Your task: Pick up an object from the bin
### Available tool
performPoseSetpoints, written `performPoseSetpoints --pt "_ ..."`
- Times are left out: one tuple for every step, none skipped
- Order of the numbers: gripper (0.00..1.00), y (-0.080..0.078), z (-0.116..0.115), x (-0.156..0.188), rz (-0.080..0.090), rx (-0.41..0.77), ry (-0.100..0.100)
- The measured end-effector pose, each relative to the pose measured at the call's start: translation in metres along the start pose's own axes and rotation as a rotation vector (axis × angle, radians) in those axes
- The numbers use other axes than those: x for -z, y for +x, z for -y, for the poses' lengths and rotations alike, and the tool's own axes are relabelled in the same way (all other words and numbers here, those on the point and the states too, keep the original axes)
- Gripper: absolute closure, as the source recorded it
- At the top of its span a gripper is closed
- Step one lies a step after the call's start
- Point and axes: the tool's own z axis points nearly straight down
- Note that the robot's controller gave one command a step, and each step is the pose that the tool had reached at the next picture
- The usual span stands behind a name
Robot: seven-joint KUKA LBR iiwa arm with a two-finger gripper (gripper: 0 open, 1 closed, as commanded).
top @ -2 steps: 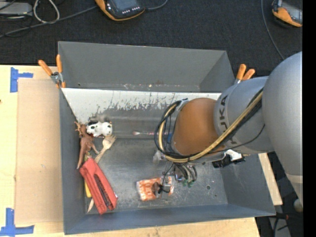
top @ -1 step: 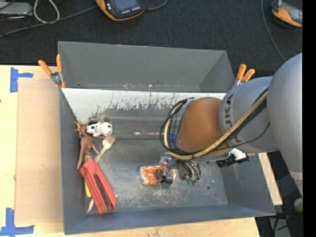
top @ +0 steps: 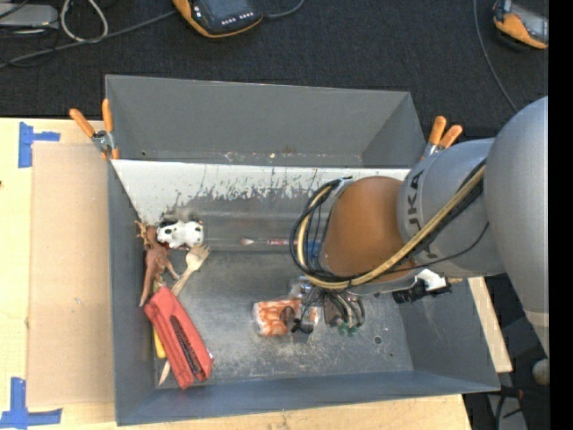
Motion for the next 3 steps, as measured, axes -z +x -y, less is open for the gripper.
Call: performPoseSetpoints --pt "1.00 0.003 0.005 0.058 -0.007 -0.024 0.002" --pt "1.00 0.013 0.003 0.141 -0.009 0.067 0.002" --pt "1.00 0.002 -0.001 0.179 -0.008 0.060 0.001"
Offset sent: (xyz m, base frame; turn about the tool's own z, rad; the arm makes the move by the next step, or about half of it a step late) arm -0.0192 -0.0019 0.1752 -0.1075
